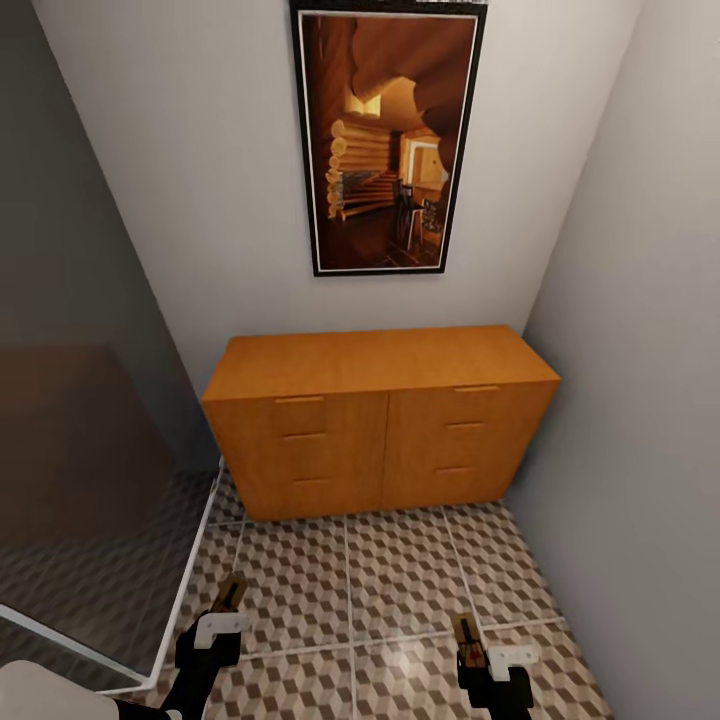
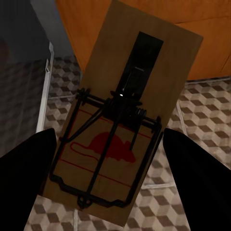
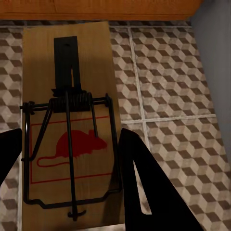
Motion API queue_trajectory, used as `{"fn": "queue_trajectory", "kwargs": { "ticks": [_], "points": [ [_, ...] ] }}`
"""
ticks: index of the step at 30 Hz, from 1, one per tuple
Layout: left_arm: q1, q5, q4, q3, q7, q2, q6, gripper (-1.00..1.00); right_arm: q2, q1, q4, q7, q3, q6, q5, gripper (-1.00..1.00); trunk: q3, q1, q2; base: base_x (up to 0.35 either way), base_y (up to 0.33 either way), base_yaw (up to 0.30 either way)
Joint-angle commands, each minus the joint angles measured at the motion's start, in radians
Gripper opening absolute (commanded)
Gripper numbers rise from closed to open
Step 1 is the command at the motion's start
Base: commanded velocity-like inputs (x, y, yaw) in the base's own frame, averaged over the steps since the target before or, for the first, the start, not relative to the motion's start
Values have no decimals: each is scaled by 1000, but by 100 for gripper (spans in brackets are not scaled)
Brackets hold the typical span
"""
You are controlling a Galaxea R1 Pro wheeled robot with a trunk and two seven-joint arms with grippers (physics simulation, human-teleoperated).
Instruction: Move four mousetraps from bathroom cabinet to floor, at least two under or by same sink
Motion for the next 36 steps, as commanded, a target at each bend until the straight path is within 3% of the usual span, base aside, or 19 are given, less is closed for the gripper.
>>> {"fn": "queue_trajectory", "kwargs": {
  "ticks": [1,36],
  "points": [
    [-2,-2,-3,-5,9,0,-3,-100,-1,-1,1,-12,9,-2,-2,-100,0,1,-2,0,0,0],
    [-2,-3,-3,-5,9,0,-3,-100,0,-1,2,-12,9,-3,-1,-100,57,1,-2,0,0,0]
  ]
}}
